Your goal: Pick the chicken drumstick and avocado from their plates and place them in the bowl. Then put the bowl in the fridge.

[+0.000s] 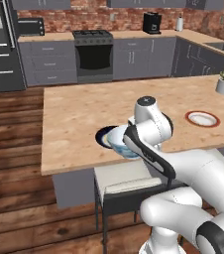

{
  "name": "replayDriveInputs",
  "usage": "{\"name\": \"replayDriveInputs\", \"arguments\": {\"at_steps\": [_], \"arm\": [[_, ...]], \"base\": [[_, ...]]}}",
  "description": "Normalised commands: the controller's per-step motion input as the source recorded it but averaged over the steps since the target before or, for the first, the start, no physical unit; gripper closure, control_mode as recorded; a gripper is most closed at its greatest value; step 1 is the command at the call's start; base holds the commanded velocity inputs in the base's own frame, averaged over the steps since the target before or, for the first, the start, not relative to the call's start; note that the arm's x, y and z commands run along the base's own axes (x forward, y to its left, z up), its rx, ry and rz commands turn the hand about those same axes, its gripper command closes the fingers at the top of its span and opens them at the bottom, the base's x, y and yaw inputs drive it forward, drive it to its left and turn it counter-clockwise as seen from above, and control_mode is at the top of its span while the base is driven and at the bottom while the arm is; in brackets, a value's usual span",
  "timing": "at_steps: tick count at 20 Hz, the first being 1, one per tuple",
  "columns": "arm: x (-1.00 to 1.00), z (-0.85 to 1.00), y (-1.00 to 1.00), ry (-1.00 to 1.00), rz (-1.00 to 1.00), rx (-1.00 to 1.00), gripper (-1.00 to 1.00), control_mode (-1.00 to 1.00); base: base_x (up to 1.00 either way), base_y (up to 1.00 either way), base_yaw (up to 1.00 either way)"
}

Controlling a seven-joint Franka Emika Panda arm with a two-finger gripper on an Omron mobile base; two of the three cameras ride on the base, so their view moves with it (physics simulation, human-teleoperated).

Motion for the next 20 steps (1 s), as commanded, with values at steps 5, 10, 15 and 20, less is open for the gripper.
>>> {"name": "replayDriveInputs", "arguments": {"at_steps": [5, 10, 15, 20], "arm": [[0.00, 0.00, 0.00, 0.00, 0.00, 0.00, 1.00, 1.00], [0.00, 0.00, 0.00, 0.00, 0.00, 0.00, 1.00, 1.00], [0.00, 0.00, 0.00, 0.00, 0.00, 0.00, 1.00, 1.00], [0.00, 0.00, 0.00, 0.00, 0.00, 0.00, 1.00, 1.00]], "base": [[0.05, 0.89, -0.08], [0.08, 0.93, -0.02], [0.10, 0.94, 0.00], [0.17, 0.93, -0.01]]}}
